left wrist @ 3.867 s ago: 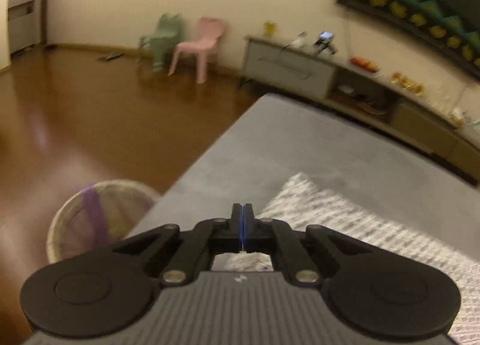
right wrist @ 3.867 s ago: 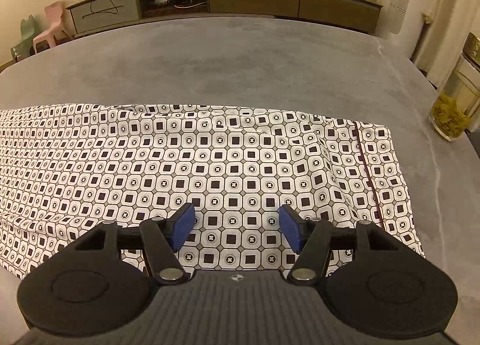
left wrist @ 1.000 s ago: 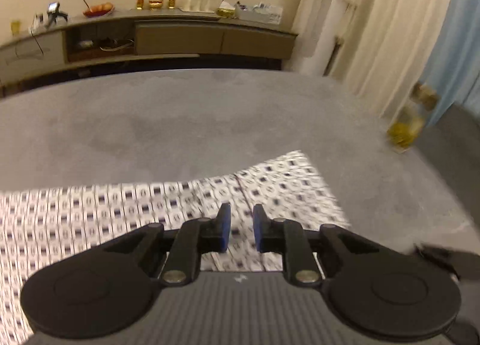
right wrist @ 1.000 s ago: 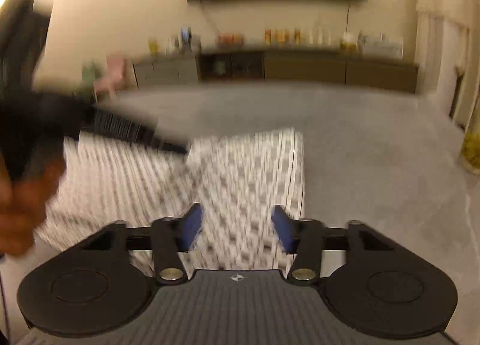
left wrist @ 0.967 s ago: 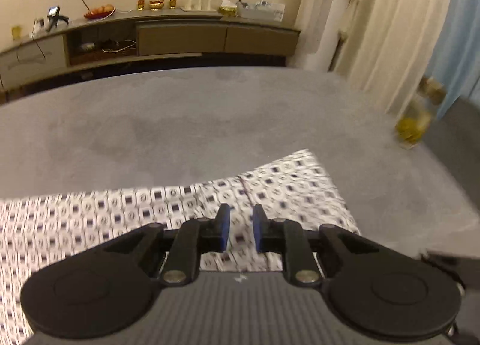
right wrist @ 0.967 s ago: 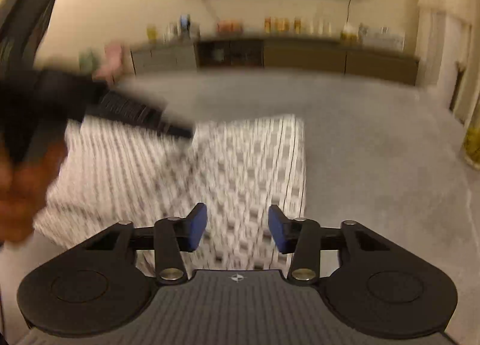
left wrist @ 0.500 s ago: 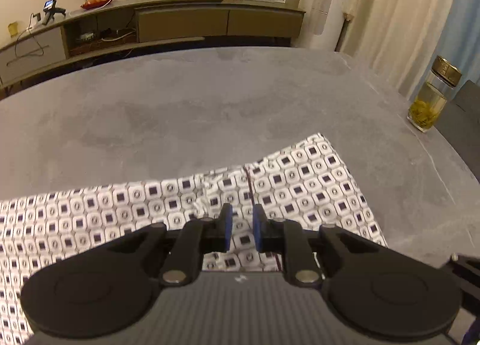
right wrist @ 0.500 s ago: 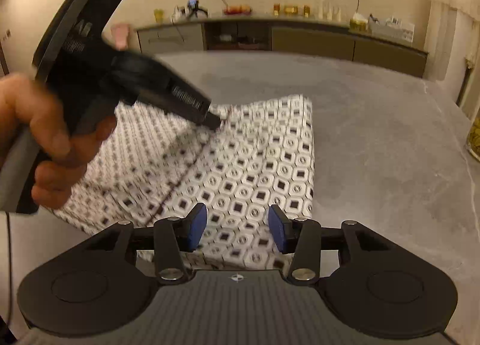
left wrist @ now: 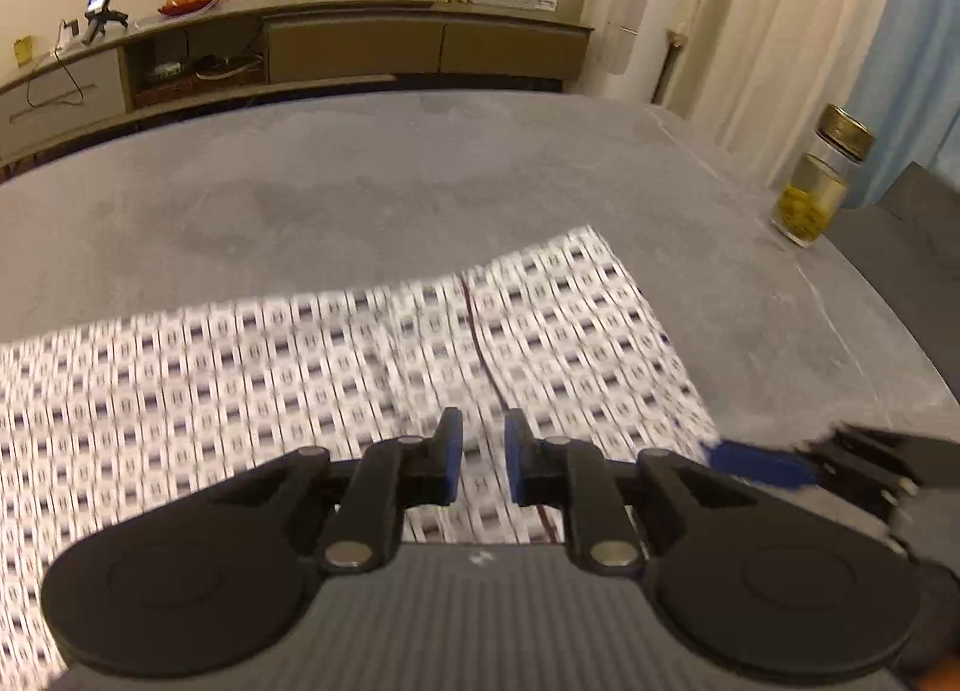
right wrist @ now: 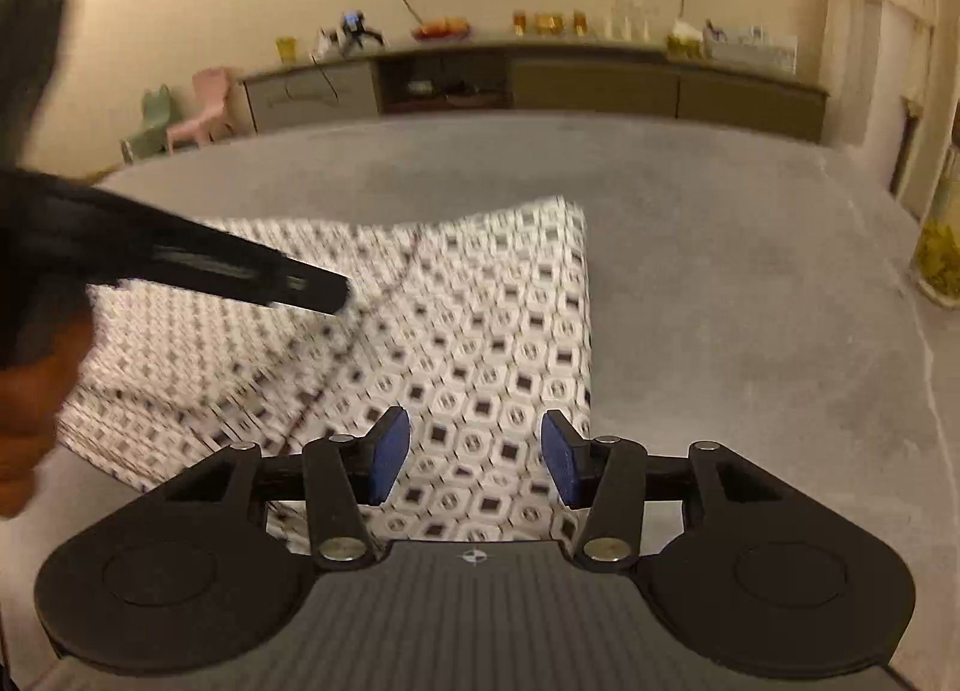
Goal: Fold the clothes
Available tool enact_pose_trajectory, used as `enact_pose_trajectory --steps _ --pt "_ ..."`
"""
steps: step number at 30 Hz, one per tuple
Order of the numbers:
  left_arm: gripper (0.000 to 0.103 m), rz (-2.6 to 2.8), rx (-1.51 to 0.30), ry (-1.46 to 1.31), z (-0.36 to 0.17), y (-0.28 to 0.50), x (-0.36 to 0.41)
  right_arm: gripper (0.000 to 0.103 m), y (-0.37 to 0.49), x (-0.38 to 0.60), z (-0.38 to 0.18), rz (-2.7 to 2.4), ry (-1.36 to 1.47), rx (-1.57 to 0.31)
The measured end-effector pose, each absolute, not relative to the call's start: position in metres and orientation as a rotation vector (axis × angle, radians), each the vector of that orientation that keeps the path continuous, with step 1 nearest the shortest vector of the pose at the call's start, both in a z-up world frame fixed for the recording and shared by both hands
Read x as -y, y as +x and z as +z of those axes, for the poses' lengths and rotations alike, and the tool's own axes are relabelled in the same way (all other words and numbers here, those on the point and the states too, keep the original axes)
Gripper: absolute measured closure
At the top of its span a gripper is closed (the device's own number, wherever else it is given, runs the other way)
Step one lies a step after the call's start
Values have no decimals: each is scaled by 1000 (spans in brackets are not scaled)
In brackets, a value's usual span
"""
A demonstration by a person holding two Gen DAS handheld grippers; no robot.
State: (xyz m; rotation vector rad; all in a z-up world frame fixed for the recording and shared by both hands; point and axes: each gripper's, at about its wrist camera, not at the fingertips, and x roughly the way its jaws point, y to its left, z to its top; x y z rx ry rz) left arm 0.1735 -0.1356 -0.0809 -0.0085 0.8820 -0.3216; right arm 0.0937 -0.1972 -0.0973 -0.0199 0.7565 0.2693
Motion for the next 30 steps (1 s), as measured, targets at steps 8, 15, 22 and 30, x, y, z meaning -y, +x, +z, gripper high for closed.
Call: enact_pose_trajectory --steps 8,15,22,30 --pt "88 -325 -907 -3 -100 157 133 51 100 193 -87 253 -50 -701" --pt "88 -325 -898 -2 -98 156 129 48 157 193 -102 214 -119 -769" --pt "89 -326 -888 -29 -90 149 126 49 164 207 -97 175 -47 -761" --pt "87 -392 -893 -37 -97 124 131 47 168 196 -104 191 -76 -801"
